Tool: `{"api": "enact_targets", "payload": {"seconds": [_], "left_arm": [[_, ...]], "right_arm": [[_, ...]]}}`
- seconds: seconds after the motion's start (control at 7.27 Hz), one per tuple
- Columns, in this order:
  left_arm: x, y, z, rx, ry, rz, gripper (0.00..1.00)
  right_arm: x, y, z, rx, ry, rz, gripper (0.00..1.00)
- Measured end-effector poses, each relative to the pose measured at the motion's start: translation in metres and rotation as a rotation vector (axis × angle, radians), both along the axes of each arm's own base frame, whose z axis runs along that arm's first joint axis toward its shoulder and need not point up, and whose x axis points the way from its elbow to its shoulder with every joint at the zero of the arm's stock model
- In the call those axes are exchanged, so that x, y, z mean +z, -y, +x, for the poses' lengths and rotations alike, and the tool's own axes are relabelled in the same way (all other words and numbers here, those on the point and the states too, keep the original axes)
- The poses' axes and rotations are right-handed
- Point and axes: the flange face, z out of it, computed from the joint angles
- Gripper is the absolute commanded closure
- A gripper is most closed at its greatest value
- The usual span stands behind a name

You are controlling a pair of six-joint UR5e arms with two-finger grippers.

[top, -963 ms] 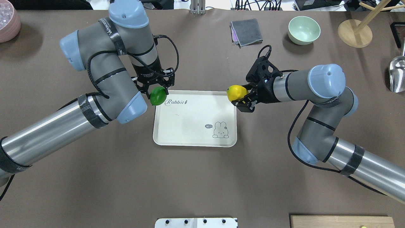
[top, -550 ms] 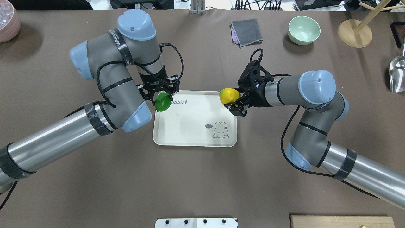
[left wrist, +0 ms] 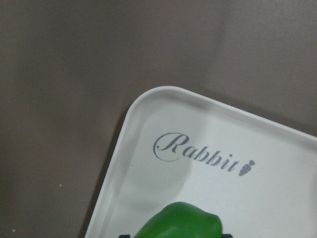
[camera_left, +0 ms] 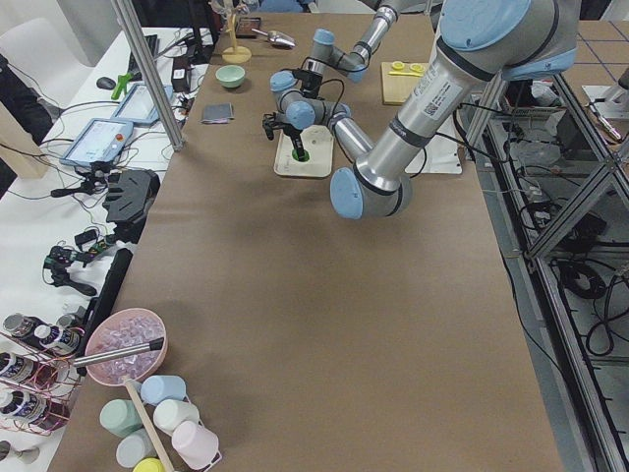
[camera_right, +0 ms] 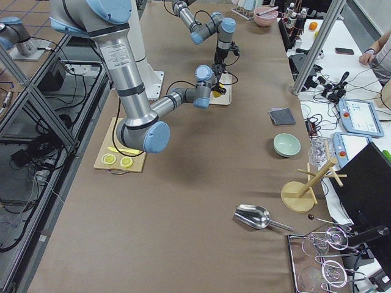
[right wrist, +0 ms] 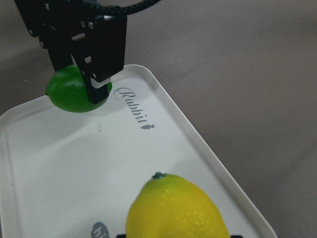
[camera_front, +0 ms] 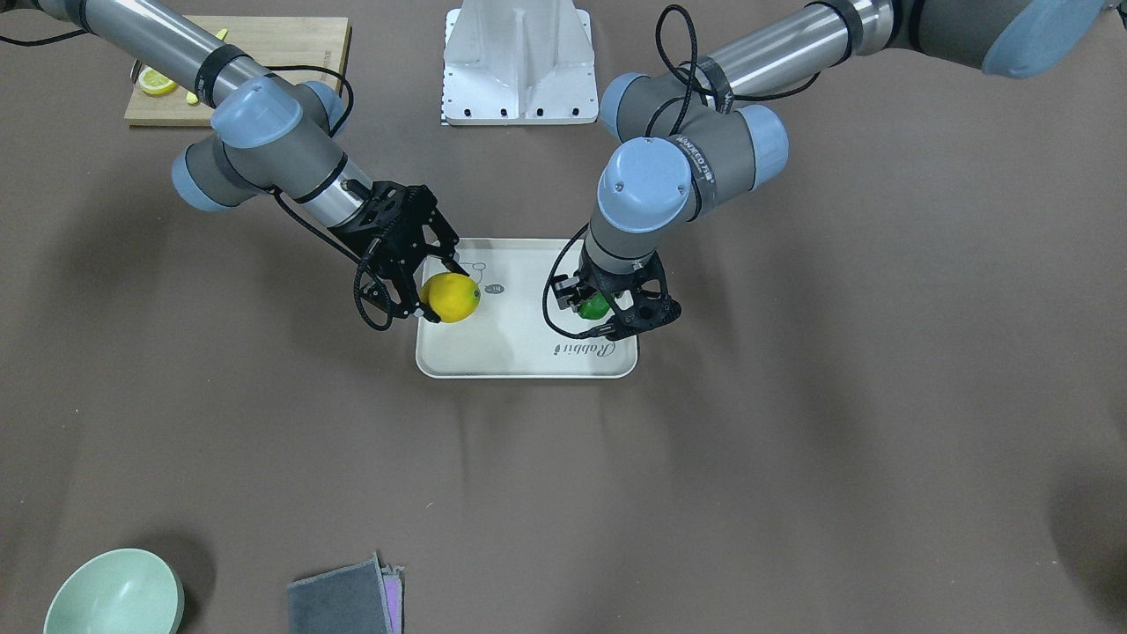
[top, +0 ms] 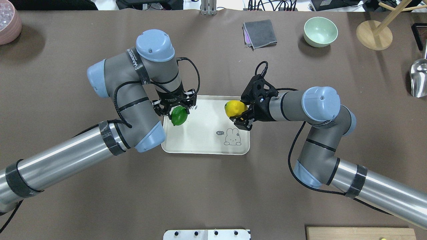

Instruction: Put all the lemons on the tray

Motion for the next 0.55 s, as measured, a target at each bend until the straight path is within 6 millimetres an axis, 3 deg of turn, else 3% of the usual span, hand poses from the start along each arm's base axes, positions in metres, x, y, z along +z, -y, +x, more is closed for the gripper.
{"api": "enact_targets", "payload": {"seconds": [0.28,0.41,0.55], "left_arm": [[-0.006,-0.002,-0.004,0.0,-0.01,0.005,0.02],[-0.006,0.003,-0.022,-0.006,-0.018,0.007,0.02],[0.008,0.012,-0.065,0.001,-0.028,0.015,0.02]], "right_arm": [[0.004,0.0,-0.003,-0.002,-0.007,-0.004,0.42],[0.005,0.0,-0.003,-0.002,-0.009,-0.005,0.42],[0.006,0.0,-0.004,-0.003,-0.01,-0.006,0.25]]}}
